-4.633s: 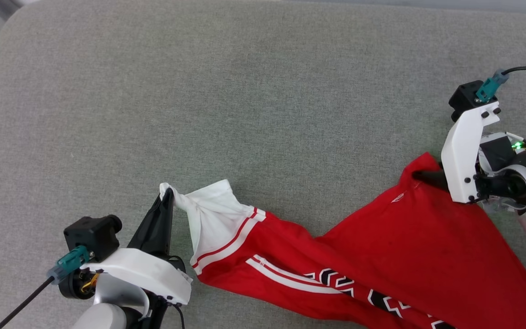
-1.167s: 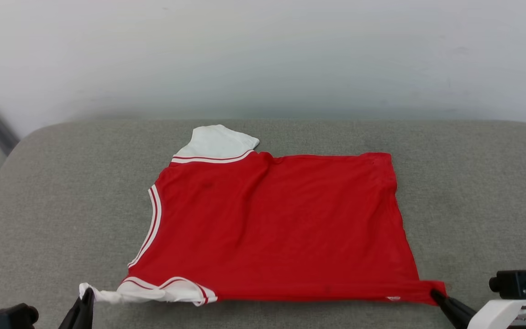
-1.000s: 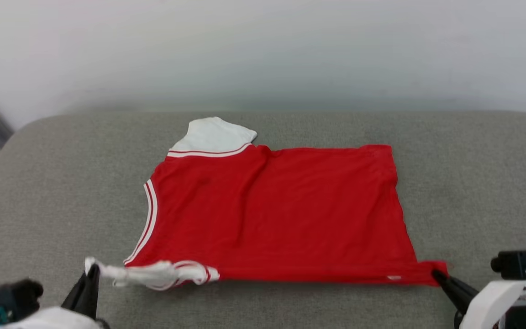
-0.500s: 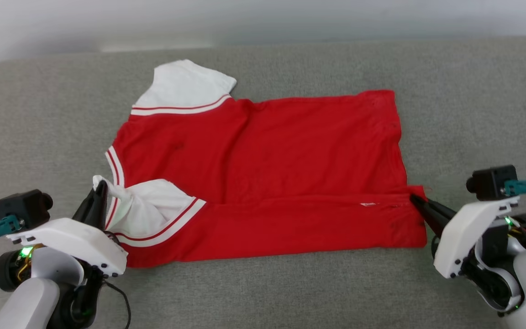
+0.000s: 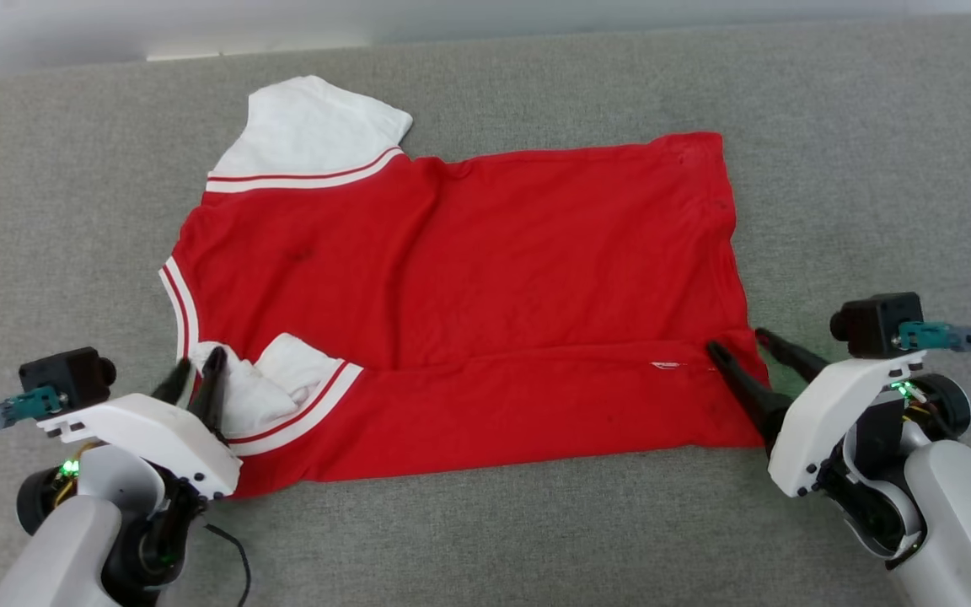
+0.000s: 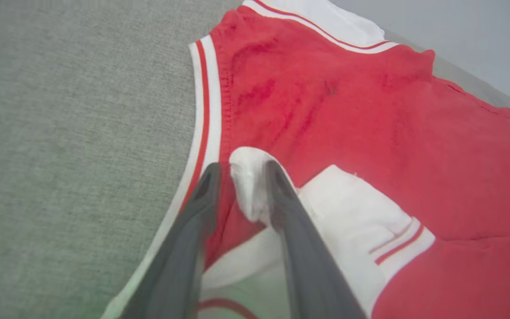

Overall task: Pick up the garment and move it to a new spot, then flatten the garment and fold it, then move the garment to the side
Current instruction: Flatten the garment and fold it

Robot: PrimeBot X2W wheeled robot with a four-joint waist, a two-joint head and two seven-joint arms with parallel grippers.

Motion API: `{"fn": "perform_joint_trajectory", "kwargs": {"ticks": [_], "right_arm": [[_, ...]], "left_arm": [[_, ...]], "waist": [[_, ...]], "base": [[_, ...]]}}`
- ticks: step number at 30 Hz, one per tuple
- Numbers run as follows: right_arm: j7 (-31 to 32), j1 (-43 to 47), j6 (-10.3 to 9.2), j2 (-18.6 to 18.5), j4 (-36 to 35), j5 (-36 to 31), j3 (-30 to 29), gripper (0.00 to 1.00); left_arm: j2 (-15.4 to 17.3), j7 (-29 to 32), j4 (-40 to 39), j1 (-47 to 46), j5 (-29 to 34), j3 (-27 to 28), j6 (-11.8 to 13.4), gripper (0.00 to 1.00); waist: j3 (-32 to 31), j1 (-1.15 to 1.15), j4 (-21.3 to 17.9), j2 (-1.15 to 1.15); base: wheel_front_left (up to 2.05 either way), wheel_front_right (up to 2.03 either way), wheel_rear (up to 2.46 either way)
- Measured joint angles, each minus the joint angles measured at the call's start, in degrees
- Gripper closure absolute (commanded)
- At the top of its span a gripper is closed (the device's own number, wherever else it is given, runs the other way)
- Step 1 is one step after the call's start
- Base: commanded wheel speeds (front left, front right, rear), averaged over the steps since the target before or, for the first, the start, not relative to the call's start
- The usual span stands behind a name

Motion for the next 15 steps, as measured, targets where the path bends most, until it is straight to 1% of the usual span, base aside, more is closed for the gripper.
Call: {"fn": "perform_joint_trajectory", "kwargs": {"ticks": [2, 5, 8, 11, 15], "right_arm": [[-4.25, 0.1, 0.0, -0.07, -0.34, -0.66, 0.15, 0.0], [-10.13, 0.48, 0.0, 0.21, -1.11, -1.09, -0.76, 0.0], [-14.12, 1.92, 0.0, 1.08, -1.86, -1.16, -2.04, 0.0], [-16.1, 3.48, 0.0, 1.76, -3.2, -1.29, -3.49, 0.0], [-16.25, 6.23, 0.0, 2.48, -5.32, -1.92, -5.32, 0.0]], "left_arm": [[0.52, -0.15, 0.36, -0.2, -0.08, 0.52, -0.07, 0.0], [2.43, 0.44, 0.0, -0.24, -0.59, 1.7, 0.1, 0.0], [4.6, 1.97, -1.6, 0.63, -1.18, 2.75, 0.67, 0.0], [7.84, 5.02, -4.17, 2.19, -2.04, 3.54, 1.29, 0.0], [12.94, 12.2, -8.15, 4.98, -3.83, 3.49, 1.89, 0.0]], "waist": [[-0.88, 0.0, 0.04, 0.0], [-2.61, 0.0, 0.04, 0.0], [-4.71, 0.0, -0.15, 0.0], [-6.91, 0.0, -0.5, 0.0], [-9.54, -0.01, -1.16, 0.0]], "base": [[0.0, 0.0, 0.0], [0.0, 0.0, 0.0], [0.0, 0.0, 0.0], [0.0, 0.0, 0.0], [0.0, 0.0, 0.0]]}}
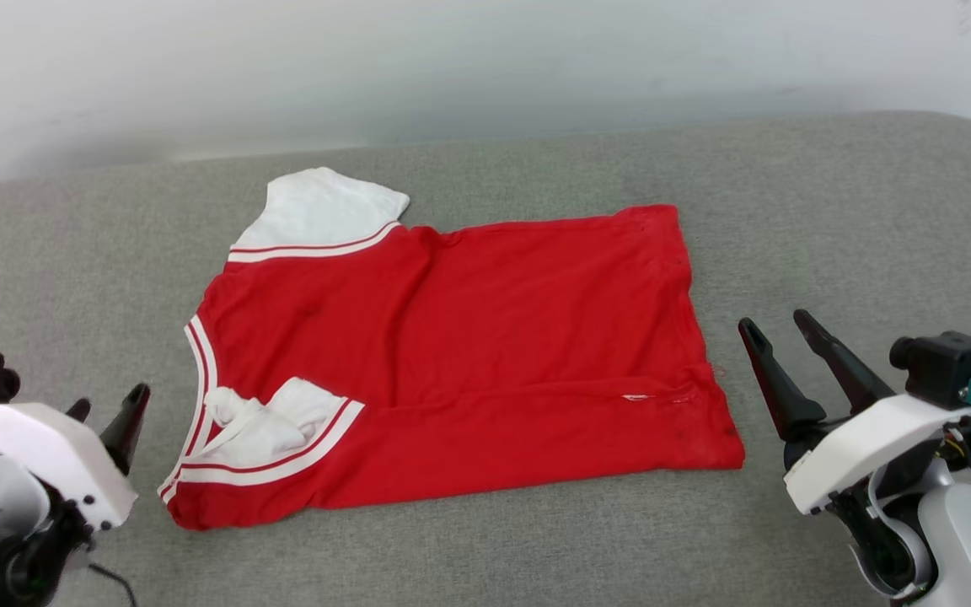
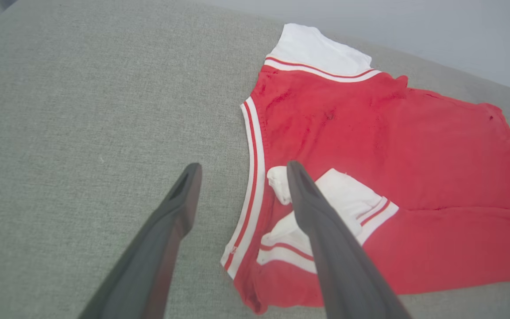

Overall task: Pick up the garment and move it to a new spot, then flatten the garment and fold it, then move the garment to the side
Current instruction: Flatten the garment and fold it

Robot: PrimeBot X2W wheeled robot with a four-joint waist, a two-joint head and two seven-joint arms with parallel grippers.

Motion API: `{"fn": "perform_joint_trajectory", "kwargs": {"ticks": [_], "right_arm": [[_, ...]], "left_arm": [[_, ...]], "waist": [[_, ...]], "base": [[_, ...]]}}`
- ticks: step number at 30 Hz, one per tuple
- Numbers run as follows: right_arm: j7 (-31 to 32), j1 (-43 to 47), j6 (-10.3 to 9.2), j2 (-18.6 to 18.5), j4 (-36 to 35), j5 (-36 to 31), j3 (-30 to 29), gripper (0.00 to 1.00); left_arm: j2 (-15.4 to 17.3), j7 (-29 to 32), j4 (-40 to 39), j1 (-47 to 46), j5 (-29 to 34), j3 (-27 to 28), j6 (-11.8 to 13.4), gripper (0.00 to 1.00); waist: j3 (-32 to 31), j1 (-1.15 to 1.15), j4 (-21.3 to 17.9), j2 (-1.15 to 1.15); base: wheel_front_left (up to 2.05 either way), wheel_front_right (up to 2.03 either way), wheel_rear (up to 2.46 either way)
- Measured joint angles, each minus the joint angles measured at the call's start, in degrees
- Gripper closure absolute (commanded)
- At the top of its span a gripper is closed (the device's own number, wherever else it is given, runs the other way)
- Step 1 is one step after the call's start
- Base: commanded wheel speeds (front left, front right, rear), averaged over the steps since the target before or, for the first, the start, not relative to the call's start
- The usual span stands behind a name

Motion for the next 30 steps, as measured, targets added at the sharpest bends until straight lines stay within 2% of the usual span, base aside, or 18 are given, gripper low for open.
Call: {"fn": "perform_joint_trajectory", "kwargs": {"ticks": [3, 10, 16, 22, 23, 24, 25, 26, 30], "right_arm": [[0.73, 1.96, 0.0, 0.66, -1.71, -0.71, -1.36, 0.0], [3.39, 5.03, -0.01, 2.57, -6.33, -2.27, -4.0, 0.0], [4.63, 5.06, -0.01, 3.46, -8.44, -2.41, -4.65, 0.0], [5.57, 4.76, 0.0, 3.59, -8.79, -2.03, -4.72, 0.0], [5.61, 4.76, 0.0, 3.57, -8.77, -1.81, -4.87, 0.0], [5.64, 4.76, 0.0, 3.52, -8.68, -1.67, -5.12, 0.0], [5.94, 4.77, -0.01, 3.42, -8.46, -1.44, -5.46, 0.0], [6.14, 4.8, -0.01, 3.3, -8.28, -1.27, -5.76, 0.0], [8.43, 4.84, -0.01, 2.85, -7.58, 0.67, -6.71, 0.0]], "left_arm": [[3.24, 5.42, -3.01, 2.79, -2.21, 0.27, 1.46, 0.0], [6.81, 14.49, -8.28, 8.86, -7.56, 0.62, 4.77, 0.0], [6.23, 16.83, -8.33, 10.12, -9.93, 0.51, 6.22, 0.0], [4.04, 18.3, -4.63, 8.92, -11.94, 0.07, 5.34, 0.0], [3.92, 18.59, -4.23, 8.53, -12.13, -0.08, 5.17, 0.18], [3.72, 18.69, -3.9, 8.15, -12.18, -0.24, 4.81, 0.54], [3.27, 18.64, -3.58, 7.82, -12.18, -0.34, 4.58, 0.81], [2.88, 18.47, -3.2, 7.44, -12.18, -0.53, 4.2, 1.0], [1.32, 17.22, -1.78, 6.57, -11.85, -1.36, 2.69, 1.0]], "waist": [[-1.14, 0.0, -0.92, 0.0], [0.24, 0.0, -2.8, 0.0], [3.61, 0.0, -4.01, 0.0], [6.59, 0.0, -5.21, 0.0], [6.84, 0.0, -5.44, 0.0], [7.04, 0.0, -5.63, 0.0], [7.16, -0.01, -5.72, 0.0], [7.16, 0.0, -5.71, 0.0], [6.5, 0.0, -5.5, 0.0]], "base": [[0.0, 0.0, 0.0], [0.0, 0.0, 0.0], [0.0, 0.0, 0.0], [0.0, 0.0, 0.0], [0.0, 0.0, 0.0], [0.0, 0.0, 0.0], [0.0, 0.0, 0.0], [0.0, 0.0, 0.0], [0.0, 0.0, 0.0]]}}
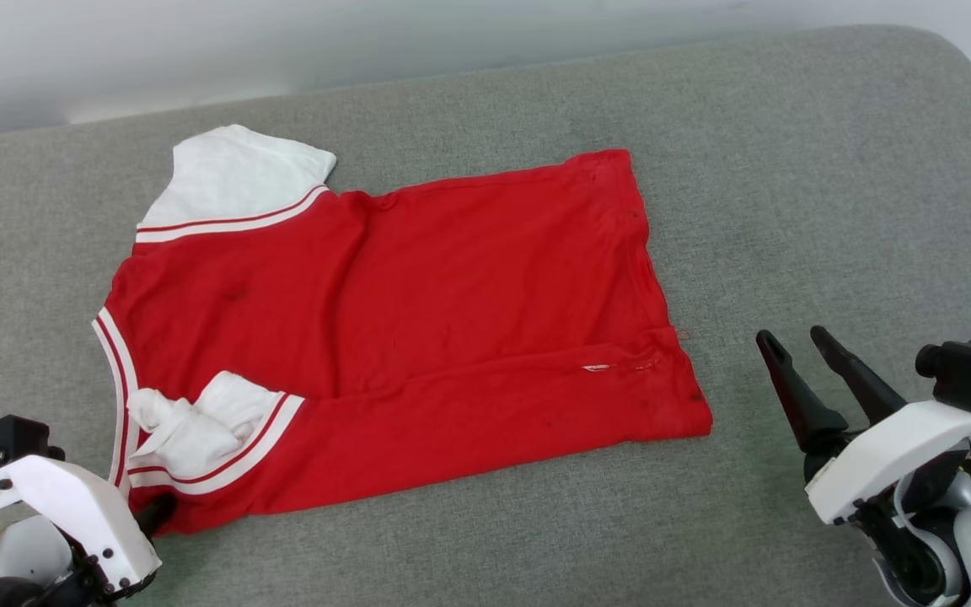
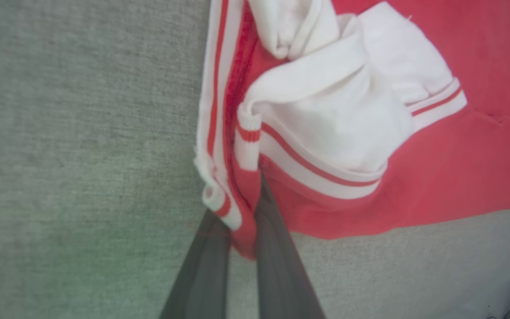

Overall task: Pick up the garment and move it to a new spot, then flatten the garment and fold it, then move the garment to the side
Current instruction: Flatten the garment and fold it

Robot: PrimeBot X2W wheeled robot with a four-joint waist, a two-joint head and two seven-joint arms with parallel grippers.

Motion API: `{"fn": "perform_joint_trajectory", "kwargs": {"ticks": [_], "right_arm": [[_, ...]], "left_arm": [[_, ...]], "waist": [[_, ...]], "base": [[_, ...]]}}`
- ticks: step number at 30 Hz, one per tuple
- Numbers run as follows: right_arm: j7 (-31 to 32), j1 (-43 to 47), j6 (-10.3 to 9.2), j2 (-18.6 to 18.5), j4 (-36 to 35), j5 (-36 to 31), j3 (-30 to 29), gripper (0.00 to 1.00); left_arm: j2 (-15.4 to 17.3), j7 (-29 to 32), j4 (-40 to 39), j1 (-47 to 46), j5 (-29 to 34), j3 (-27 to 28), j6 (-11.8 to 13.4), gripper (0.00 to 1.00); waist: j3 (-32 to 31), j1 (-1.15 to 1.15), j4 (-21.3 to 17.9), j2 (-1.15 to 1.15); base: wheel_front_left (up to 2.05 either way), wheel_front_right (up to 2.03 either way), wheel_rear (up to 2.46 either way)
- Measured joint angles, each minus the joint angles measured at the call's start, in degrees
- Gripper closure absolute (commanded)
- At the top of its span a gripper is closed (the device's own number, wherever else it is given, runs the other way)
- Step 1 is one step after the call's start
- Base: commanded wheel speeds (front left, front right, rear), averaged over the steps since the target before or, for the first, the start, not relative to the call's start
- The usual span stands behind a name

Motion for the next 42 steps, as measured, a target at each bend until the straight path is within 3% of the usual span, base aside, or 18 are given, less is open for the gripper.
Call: {"fn": "perform_joint_trajectory", "kwargs": {"ticks": [5, 13, 25, 26, 27, 28, 42], "right_arm": [[7.35, 0.04, 0.0, -2.07, 1.33, 2.46, -0.62, 0.0], [24.84, -2.36, 0.0, -4.8, 4.63, 4.56, 2.07, 0.0], [30.7, -12.17, 0.01, -3.07, 14.88, 5.68, 9.49, 0.0], [30.84, -12.6, 0.01, -3.16, 15.36, 5.97, 9.96, 0.4], [30.94, -13.0, 0.0, -3.23, 15.7, 6.3, 10.36, 0.96], [30.98, -13.26, -0.01, -3.33, 16.05, 6.86, 10.62, 1.0], [28.46, -8.85, 0.0, -6.16, 14.06, 10.13, 11.11, 1.0]], "left_arm": [[-0.71, -2.36, 0.37, -0.81, 1.63, -0.32, -1.3, 1.0], [0.11, -5.37, -5.49, -2.34, 5.32, -0.18, -0.54, 1.0], [-1.7, -5.81, -8.7, -4.88, 7.67, -2.36, 0.55, 1.0], [-1.87, -5.89, -8.54, -5.1, 7.68, -2.44, 0.49, 1.0], [-1.98, -6.05, -8.42, -5.25, 7.69, -2.52, 0.47, 1.0], [-2.13, -6.09, -8.2, -5.27, 7.68, -2.6, 0.4, 1.0], [-2.48, -8.84, -8.34, 0.05, 7.62, -2.53, 0.32, 1.0]], "waist": [[-1.34, 0.0, 0.86, 0.0], [-1.99, 0.0, 3.49, 0.0], [0.93, 0.01, 6.76, 0.0], [1.03, 0.0, 6.92, 0.0], [1.06, 0.0, 7.03, 0.0], [1.0, 0.01, 7.09, 0.0], [-6.84, 0.01, 6.73, 0.0]], "base": [[0.0, 0.0, 0.0], [0.0, 0.0, 0.0], [0.0, 0.0, 0.0], [0.0, 0.0, 0.0], [0.0, 0.0, 0.0], [0.0, 0.0, 0.0], [0.0, 0.0, 0.0]]}}
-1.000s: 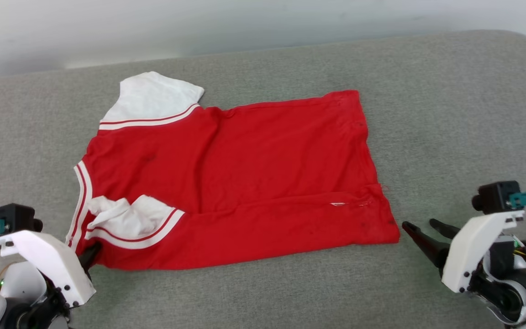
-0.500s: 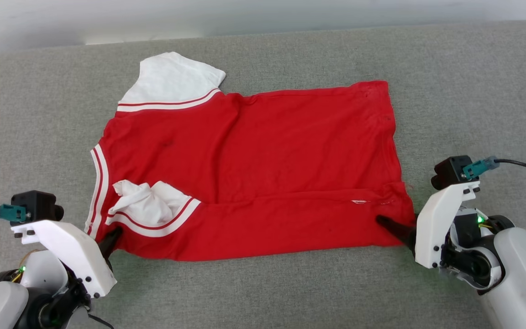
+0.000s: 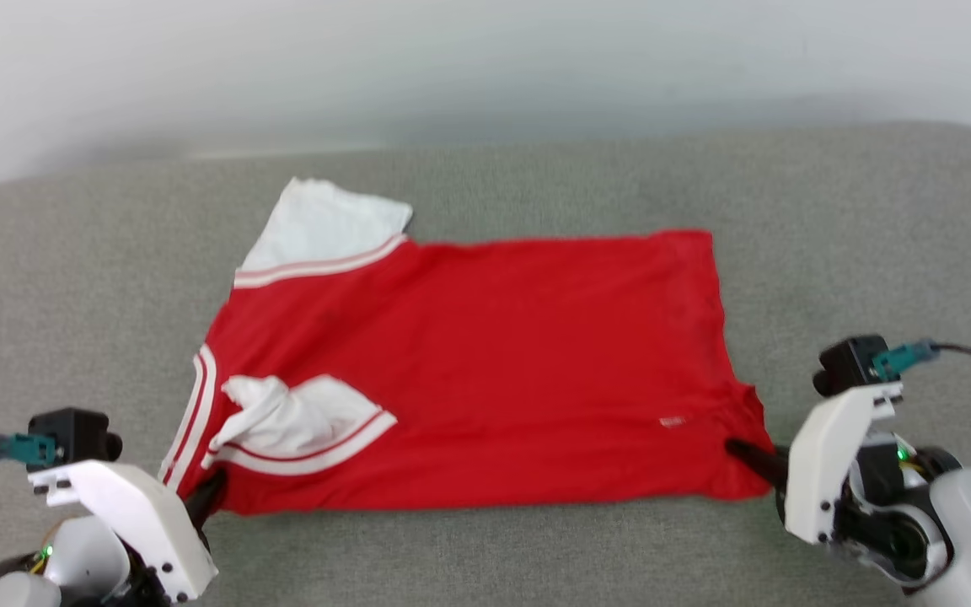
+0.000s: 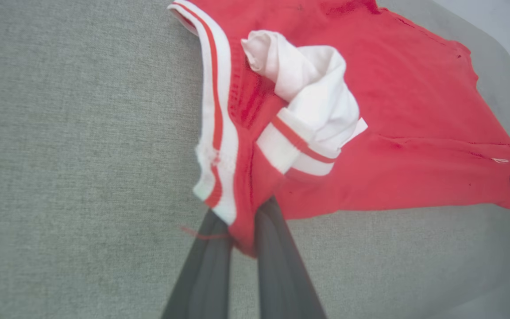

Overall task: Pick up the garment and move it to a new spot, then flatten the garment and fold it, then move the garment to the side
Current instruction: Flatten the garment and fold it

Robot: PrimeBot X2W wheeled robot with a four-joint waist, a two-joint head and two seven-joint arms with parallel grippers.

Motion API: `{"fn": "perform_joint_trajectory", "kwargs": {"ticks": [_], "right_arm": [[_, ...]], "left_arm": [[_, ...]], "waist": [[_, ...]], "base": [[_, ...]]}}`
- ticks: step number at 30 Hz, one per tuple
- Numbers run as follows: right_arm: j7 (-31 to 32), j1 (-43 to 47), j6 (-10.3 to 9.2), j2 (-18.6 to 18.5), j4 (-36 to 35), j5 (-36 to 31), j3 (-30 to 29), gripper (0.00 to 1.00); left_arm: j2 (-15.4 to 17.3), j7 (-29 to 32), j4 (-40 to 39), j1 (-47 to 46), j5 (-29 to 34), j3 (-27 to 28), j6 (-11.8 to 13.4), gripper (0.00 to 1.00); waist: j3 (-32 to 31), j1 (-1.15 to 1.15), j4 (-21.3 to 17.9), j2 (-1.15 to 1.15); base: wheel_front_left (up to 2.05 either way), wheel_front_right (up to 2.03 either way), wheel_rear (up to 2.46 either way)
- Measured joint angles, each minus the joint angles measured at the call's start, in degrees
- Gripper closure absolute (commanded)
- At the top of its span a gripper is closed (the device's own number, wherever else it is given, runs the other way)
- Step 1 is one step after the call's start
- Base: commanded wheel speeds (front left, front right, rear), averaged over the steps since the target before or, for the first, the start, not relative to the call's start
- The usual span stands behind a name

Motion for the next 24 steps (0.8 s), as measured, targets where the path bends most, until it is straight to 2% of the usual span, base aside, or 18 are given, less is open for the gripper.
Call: {"fn": "perform_joint_trajectory", "kwargs": {"ticks": [8, 12, 14, 15, 16, 17, 20, 24], "right_arm": [[1.96, 10.15, 0.0, -0.77, -5.23, -0.67, -4.19, 1.0], [3.27, 15.04, 0.0, 0.36, -6.68, -2.34, -7.12, 1.0], [3.53, 16.94, 0.0, 0.8, -7.01, -4.04, -7.75, 1.0], [3.31, 17.46, 0.0, 1.49, -7.16, -4.37, -8.17, 0.76], [2.83, 17.85, 0.0, 2.25, -7.39, -4.85, -8.42, 0.0], [2.37, 18.23, 0.0, 2.79, -7.6, -5.48, -8.43, 0.0], [-1.44, 18.6, 0.0, 3.94, -9.02, -6.2, -8.81, 0.0], [-9.56, 18.73, 0.0, 4.44, -12.2, -8.12, -9.07, 0.0]], "left_arm": [[0.56, -0.11, -1.55, 8.31, -2.29, 0.03, 1.21, 1.0], [-1.18, -0.21, -0.94, 11.29, -3.66, -0.86, 1.12, 1.0], [-2.15, -0.4, 0.0, 11.78, -4.1, -1.55, 0.32, 1.0], [-2.87, -0.91, 0.62, 11.78, -4.13, -1.58, 0.09, 1.0], [-3.38, -0.93, 1.42, 11.7, -4.45, -1.85, -0.37, 0.68], [-3.83, -0.73, 2.11, 11.62, -4.64, -2.18, -0.83, 0.0], [-4.79, -1.83, 3.76, 10.37, -4.24, -2.41, -1.94, 0.0], [-4.16, -4.93, 4.11, 8.22, -1.59, -1.54, -2.54, 0.0]], "waist": [[-6.38, 0.0, -0.11, 0.0], [-7.2, -0.01, -0.64, 0.0], [-6.89, -0.01, -0.82, 0.0], [-6.67, 0.0, -0.92, 0.0], [-6.45, 0.0, -0.99, 0.0], [-6.25, -0.01, -1.03, 0.0], [-5.79, 0.0, -1.09, 0.0], [-6.1, 0.0, -1.2, 0.0]], "base": [[0.0, 0.0, 0.0], [0.0, 0.0, 0.0], [0.0, 0.0, 0.0], [0.0, 0.0, 0.0], [0.0, 0.0, 0.0], [0.0, 0.0, 0.0], [0.0, 0.0, 0.0], [0.0, 0.0, 0.0]]}}
